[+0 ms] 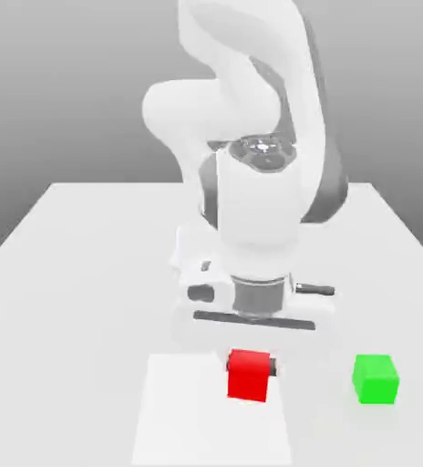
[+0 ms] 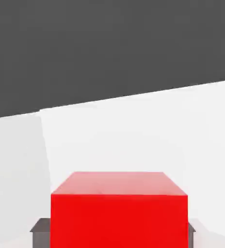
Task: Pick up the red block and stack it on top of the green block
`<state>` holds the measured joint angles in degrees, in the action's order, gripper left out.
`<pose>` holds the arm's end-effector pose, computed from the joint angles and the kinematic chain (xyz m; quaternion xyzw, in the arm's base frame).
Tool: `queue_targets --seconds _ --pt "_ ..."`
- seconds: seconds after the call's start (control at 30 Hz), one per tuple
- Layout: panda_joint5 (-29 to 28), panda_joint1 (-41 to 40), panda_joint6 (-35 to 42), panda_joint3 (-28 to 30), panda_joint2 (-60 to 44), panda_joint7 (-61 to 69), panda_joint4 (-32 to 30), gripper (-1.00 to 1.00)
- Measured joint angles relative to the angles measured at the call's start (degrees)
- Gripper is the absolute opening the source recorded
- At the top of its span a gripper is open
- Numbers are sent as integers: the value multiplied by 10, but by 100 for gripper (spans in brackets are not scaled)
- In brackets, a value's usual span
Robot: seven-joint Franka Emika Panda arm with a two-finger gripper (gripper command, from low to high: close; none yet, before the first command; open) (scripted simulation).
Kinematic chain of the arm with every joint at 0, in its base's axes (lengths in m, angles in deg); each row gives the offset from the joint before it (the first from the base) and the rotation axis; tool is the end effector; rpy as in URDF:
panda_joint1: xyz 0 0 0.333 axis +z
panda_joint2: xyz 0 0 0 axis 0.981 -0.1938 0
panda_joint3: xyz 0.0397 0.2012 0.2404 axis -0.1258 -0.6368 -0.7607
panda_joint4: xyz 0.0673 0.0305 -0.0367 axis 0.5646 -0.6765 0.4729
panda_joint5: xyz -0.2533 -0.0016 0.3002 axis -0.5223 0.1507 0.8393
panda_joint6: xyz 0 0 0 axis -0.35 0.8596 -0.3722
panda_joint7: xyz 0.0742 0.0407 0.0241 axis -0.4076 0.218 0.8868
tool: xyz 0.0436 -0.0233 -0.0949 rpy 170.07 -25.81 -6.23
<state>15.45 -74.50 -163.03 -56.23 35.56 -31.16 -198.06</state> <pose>0.4216 0.1060 0.2213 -0.9070 0.4211 -0.0002 0.0007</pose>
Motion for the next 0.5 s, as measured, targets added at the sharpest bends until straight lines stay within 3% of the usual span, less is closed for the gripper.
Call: queue_targets --seconds 0.27,0.43,0.47,0.5 --pt "5 130 37 -65 28 -88 9 -100" --pt "-55 145 -40 -39 -58 -141 14 -100" --pt "-63 149 -52 -34 -71 -147 15 100" --pt "-63 149 -52 -34 -71 -147 15 100"
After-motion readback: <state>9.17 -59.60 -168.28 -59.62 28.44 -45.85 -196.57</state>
